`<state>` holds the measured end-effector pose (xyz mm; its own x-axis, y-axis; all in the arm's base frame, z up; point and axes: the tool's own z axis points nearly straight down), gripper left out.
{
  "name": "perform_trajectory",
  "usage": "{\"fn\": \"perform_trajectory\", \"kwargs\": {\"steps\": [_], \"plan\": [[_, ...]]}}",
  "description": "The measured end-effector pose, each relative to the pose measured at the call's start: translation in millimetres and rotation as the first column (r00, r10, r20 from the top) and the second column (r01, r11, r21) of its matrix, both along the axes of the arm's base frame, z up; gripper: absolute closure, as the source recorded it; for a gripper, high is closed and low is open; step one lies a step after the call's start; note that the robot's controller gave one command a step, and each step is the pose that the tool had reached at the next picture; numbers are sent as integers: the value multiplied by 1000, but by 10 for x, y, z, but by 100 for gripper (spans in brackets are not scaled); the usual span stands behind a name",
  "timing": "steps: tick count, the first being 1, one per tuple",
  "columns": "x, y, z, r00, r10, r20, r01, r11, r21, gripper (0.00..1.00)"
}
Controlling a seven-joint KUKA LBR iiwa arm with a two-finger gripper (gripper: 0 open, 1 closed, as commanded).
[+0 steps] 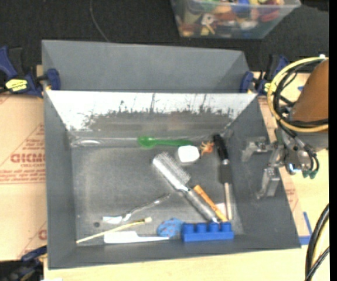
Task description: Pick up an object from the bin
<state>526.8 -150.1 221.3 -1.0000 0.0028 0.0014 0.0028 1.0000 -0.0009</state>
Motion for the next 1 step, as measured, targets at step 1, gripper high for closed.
{"fn": "perform_trajectory", "kwargs": {"steps": [1], "plan": [[14,4,24,1000,4,5,-4,1000,-1,0]]}}
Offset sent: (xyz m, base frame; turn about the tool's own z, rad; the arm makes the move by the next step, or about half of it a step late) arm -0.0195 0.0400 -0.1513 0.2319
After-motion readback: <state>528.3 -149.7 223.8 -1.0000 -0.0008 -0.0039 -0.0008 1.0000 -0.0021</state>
